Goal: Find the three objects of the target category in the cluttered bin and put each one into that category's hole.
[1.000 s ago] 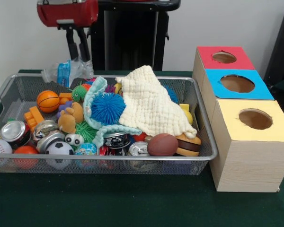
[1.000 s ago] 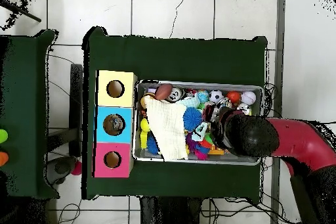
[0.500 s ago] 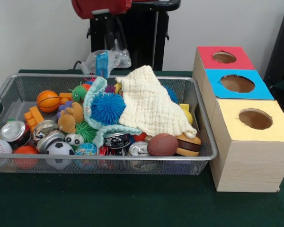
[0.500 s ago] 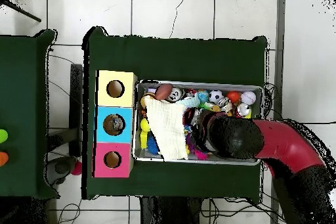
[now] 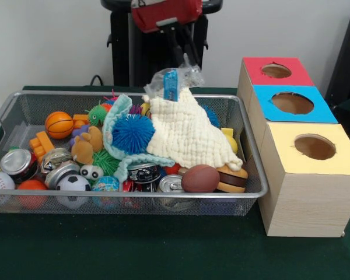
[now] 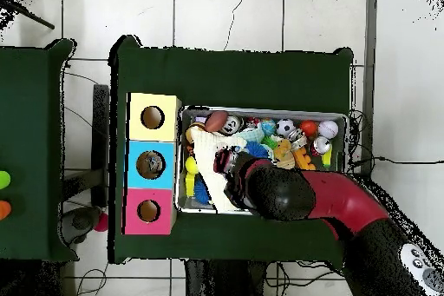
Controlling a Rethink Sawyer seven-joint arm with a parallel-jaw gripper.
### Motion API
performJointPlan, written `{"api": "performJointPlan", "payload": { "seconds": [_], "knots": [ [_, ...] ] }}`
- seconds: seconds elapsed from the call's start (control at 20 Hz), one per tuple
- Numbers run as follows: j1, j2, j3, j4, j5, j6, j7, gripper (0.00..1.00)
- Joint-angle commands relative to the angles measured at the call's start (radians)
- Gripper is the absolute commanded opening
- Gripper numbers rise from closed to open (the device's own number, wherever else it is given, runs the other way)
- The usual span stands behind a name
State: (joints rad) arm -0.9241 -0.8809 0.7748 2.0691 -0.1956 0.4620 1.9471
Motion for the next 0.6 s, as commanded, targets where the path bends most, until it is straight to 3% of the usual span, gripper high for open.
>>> {"api": "performJointPlan", "payload": {
  "seconds": [0.05,0.6],
  "knots": [
    [0.038,0.07,0.049,0.122,0.052,-0.128,0.146,0.0],
    [0.039,0.133,0.134,0.206,0.157,-0.257,0.204,0.0]
  ]
}}
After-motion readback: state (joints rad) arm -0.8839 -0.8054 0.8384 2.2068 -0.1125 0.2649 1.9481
